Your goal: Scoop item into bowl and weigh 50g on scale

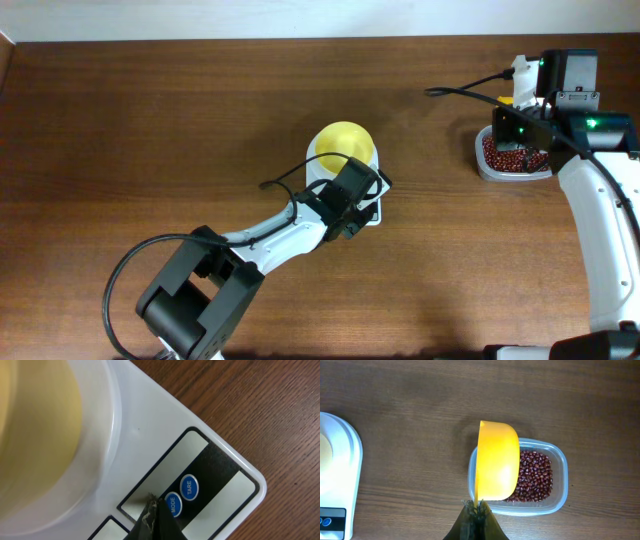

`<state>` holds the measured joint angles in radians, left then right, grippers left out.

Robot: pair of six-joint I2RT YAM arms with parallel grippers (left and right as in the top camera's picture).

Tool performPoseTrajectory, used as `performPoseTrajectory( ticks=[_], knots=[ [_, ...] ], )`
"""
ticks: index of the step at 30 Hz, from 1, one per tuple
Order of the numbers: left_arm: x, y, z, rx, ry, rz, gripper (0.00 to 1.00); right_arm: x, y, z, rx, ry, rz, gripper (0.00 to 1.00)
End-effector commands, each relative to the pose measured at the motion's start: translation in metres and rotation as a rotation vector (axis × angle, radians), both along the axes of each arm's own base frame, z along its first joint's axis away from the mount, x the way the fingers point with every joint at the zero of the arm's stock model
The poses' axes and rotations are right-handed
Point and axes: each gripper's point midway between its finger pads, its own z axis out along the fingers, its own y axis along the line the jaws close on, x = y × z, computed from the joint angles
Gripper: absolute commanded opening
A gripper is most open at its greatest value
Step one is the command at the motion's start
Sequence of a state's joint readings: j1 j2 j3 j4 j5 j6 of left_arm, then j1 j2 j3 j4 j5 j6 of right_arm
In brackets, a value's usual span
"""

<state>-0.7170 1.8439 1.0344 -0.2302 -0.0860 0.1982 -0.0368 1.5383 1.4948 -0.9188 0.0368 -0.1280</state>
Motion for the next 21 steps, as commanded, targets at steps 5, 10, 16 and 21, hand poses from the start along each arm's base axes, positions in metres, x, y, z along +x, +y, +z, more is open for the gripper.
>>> performPoseTrajectory(
  ticks=[5,10,16,21],
  knots=[
    [0.002,0.004,0.063,-0.041,-0.074,0.006,0.0,0.002,0.0,-0.004,0.013,0.003,-0.01,0.04],
    [-0.001,0.013,0.176,-0.206,-0.296,0.027,0.0,0.005,0.006,-0.001,0.044,-0.014,0.013,0.04],
    [0.031,0.084,0.214,-0.261,-0.397,0.365,0.0,0.012,0.011,0.004,0.064,-0.051,0.029,0.04],
    [0.056,0.141,0.219,-0.348,-0.354,0.48,0.0,0.012,0.013,0.004,0.073,-0.05,0.035,0.04]
  ],
)
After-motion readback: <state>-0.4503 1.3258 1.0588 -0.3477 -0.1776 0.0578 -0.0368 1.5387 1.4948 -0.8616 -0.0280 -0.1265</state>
